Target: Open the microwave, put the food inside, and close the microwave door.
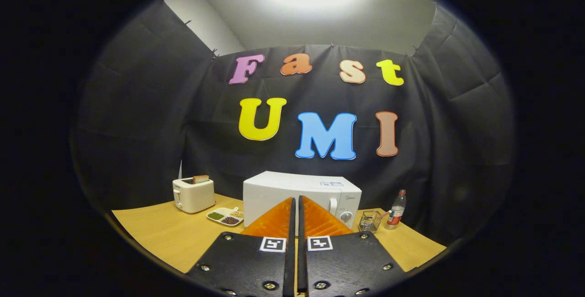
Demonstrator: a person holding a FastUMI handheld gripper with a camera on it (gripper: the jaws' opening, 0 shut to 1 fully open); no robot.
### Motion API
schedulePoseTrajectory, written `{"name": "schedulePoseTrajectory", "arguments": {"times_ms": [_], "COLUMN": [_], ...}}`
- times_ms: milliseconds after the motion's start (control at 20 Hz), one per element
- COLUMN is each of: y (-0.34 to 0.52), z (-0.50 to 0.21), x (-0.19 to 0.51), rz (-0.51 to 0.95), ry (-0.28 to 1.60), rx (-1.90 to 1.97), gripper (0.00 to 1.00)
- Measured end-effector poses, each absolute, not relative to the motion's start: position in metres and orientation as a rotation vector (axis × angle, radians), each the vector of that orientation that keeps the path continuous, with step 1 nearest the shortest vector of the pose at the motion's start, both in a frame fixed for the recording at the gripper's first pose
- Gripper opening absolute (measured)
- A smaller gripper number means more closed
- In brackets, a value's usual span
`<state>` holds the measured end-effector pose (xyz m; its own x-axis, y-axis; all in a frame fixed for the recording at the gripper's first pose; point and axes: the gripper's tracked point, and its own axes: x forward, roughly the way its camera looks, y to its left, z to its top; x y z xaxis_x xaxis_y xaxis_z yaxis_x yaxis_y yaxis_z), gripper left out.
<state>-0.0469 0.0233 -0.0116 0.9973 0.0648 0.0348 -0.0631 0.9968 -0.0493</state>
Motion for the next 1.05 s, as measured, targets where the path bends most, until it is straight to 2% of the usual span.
{"name": "schedulePoseTrajectory", "arguments": {"times_ms": [150, 250, 400, 450, 650, 1050], "y": [0.006, -0.001, 0.001, -0.001, -0.012, -0.004], "z": [-0.001, 0.003, 0.006, 0.004, -0.003, -0.005], "x": [-0.052, -0.059, -0.056, -0.054, -0.047, -0.044], "rz": [0.022, 0.007, 0.021, 0.019, -0.027, -0.009], "ry": [-0.065, -0.078, -0.092, -0.086, -0.069, -0.059], "rx": [-0.049, -0.031, 0.006, 0.016, 0.025, 0.032], "gripper": [0.03, 0.42, 0.80, 0.97, 0.98, 0.98]}}
